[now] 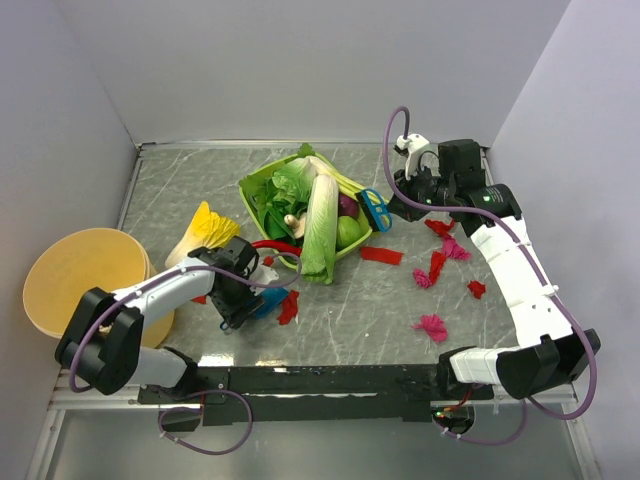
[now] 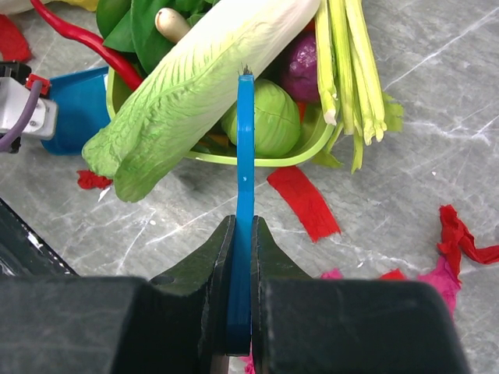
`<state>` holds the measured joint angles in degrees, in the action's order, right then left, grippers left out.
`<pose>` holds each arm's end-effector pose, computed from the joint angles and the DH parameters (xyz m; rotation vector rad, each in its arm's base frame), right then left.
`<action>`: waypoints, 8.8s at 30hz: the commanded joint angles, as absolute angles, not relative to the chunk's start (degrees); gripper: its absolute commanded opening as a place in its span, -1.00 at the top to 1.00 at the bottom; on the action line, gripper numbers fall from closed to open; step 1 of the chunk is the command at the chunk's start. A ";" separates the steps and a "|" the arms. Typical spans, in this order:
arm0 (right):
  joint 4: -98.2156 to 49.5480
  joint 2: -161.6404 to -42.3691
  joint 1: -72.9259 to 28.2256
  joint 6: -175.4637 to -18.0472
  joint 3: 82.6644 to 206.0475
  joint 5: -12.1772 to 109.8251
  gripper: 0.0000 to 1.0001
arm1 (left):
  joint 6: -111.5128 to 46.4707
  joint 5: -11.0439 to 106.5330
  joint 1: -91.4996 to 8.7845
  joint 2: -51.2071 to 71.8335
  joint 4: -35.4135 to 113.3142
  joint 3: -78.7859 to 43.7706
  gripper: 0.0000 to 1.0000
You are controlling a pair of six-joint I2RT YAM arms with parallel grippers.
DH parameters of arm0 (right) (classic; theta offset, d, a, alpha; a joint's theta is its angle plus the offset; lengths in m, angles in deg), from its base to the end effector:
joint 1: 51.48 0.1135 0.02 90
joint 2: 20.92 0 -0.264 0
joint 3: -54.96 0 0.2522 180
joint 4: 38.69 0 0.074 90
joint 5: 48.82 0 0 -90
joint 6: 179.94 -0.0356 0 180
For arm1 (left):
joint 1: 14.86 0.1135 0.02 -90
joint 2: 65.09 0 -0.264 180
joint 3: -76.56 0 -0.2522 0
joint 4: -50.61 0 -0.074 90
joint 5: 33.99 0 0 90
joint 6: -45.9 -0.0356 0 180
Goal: Sweep away the paper scraps from the table
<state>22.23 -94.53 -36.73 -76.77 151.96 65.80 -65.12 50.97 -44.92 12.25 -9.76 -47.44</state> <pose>0.2489 0.0809 0.4021 -0.7560 2.0660 0.4921 0.1826 -0.1093 0.1710 1.3024 2.7034 -0.1488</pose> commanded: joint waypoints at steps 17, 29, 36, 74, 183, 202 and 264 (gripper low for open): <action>21.48 -95.02 -36.71 -76.41 156.53 65.53 1.00 | -62.65 53.98 -46.58 16.20 -9.65 -45.38 0.14; 21.12 -94.75 -36.97 -76.14 155.47 65.26 1.00 | -62.29 54.25 -46.68 13.85 -12.10 -44.94 0.55; 21.92 -96.59 -36.80 -75.53 157.40 68.86 1.00 | -68.97 51.61 -43.69 0.06 -23.08 -42.14 0.92; 5.15 -141.07 -1.74 -90.38 187.84 86.72 1.00 | -39.44 46.43 -5.46 -16.23 -1.56 -4.86 0.98; 27.37 -77.08 -27.74 -75.87 130.42 57.98 1.00 | -97.60 29.36 -43.05 -2.16 -40.21 -13.99 0.98; 34.22 -80.51 -29.42 -78.60 133.24 47.60 1.00 | -82.95 47.75 -70.23 11.89 -22.58 -33.60 0.98; 14.46 -86.66 -42.86 -61.03 125.33 30.19 1.00 | -70.30 52.66 -69.88 21.92 -18.71 -30.44 0.98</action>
<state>22.69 -85.06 -42.42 -62.50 127.09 30.48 -72.48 50.84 -69.16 21.76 -17.30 -32.84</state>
